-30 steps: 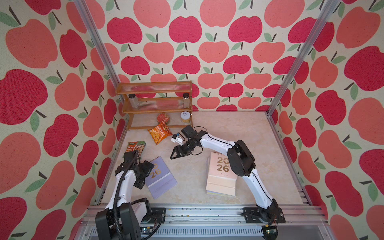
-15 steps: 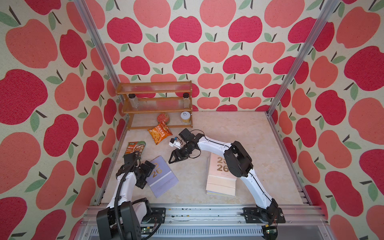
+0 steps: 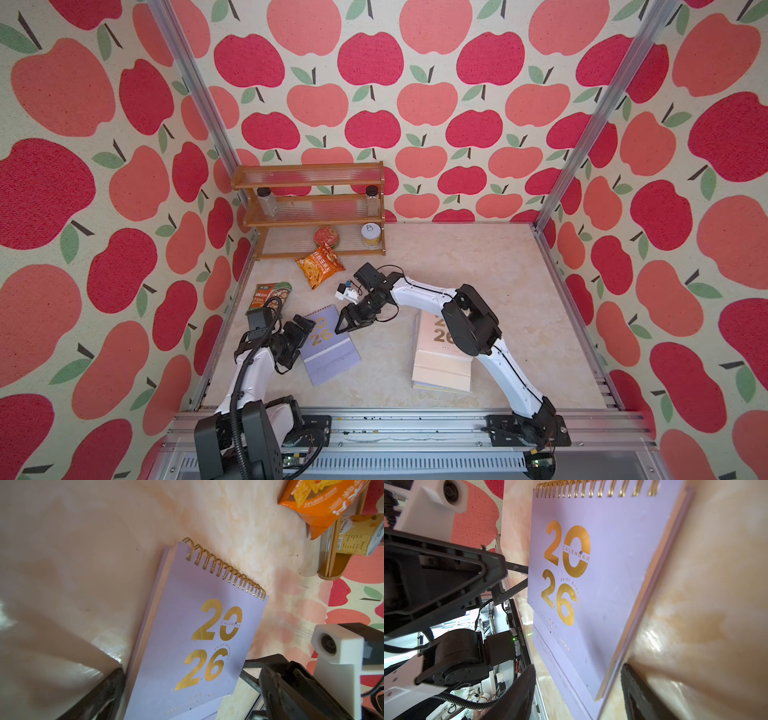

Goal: Stack the calendars
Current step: Pick up the calendar at the center of the board.

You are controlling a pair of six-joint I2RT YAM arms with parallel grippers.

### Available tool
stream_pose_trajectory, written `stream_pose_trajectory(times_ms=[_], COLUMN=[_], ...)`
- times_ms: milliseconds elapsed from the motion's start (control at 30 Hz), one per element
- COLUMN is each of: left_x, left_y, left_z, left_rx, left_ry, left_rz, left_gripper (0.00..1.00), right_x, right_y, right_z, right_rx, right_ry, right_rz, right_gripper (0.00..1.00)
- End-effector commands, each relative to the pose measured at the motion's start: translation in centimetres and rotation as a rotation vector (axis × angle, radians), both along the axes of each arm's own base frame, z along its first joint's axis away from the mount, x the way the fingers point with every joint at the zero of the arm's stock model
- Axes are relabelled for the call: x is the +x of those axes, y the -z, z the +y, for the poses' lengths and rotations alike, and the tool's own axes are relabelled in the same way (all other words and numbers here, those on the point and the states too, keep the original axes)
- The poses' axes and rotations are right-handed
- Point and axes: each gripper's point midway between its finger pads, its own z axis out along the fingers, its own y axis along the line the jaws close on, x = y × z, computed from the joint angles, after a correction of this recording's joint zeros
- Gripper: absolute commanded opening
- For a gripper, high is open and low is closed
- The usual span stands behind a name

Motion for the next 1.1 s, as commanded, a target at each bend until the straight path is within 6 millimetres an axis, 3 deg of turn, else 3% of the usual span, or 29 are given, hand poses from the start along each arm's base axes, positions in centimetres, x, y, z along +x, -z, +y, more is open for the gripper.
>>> stream_pose_trajectory(times_ms=[0, 333, 733, 1067], left_x=[1.3, 2.9, 2.7, 2.7], left_y=[-1.2, -5.2, -5.7, -7.2], left_z=[-1.4, -3.1, -4.1, -5.1], left_rx=[-0.058, -0.089, -0.12, -0.13], left_ry=[0.085, 0.177, 0.231, 0.287], left_rz=[-0.11, -0.302, -0.351, -0.413], left_gripper=[0.99, 1.0, 0.99, 0.87], right_x=[0.1, 1.4, 3.1, 3.8], right_y=[0.5, 1.5, 1.8, 2.0], right_z=[0.4, -0.4, -1.6, -1.7], right_rx=[-0.003, -0.034, -0.049, -0.041], right_ry=[0.001, 0.016, 0.044, 0.057], right_rz=[0.021, 0.016, 0.009, 0.008], right_gripper=[0.67, 0.67, 0.67, 0.67])
